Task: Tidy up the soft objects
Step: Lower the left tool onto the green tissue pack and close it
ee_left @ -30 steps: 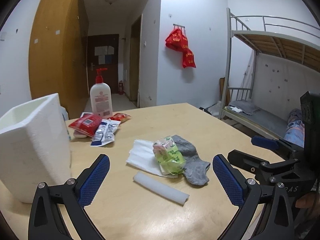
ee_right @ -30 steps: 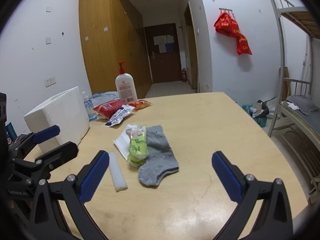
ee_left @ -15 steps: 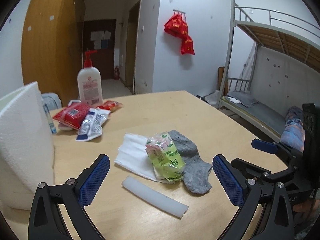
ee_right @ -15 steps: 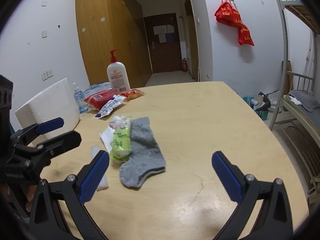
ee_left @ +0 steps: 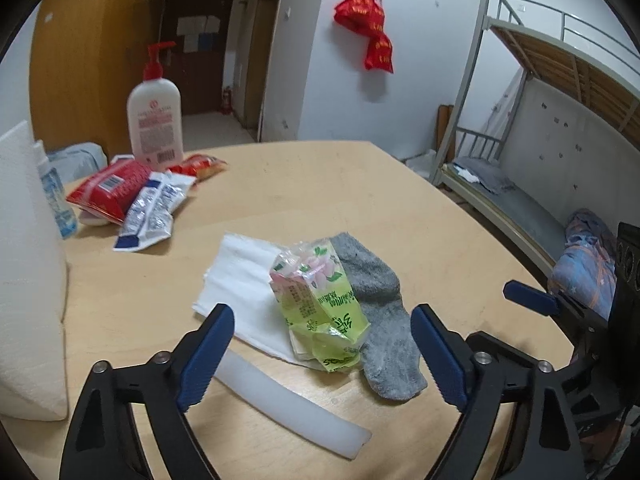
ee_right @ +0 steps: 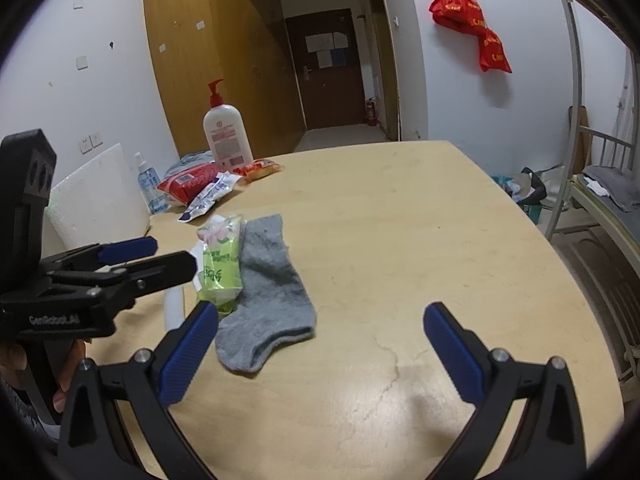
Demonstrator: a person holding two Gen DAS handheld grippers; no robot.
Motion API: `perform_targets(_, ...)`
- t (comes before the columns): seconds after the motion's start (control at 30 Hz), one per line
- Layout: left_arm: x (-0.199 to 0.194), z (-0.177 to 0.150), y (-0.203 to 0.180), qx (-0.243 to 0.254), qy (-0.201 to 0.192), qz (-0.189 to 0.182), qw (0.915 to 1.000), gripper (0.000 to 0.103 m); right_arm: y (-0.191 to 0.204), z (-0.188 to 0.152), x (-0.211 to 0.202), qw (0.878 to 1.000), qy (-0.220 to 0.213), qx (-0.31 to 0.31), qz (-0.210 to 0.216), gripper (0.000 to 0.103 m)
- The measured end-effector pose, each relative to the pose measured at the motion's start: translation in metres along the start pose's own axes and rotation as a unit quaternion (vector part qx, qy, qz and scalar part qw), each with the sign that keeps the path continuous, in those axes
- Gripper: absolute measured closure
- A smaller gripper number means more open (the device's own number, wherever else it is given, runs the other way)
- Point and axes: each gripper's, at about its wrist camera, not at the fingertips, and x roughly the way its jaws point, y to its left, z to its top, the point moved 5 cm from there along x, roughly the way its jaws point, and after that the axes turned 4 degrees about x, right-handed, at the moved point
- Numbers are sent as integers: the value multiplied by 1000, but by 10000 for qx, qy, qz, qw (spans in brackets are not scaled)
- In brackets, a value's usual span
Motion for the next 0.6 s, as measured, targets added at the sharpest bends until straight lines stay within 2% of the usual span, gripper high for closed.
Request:
perform_targets(0.07,8,-1,2,-29,147,14,9999,21,-1,0,3,10000,42,10,22,0)
perform_targets(0.27,23,-4,8,-162,380,75,9991,25,-1,1,10,9999,96,9,77,0)
perform_targets(0.4,28,-4,5,-170,474,-33,9987,30,-1,2,12,9999,120,-1,91,0)
perform_targets(0.6,41,-2,8,-291,641,-90,9975,46,0,1,11,9998,140,-12,123,0)
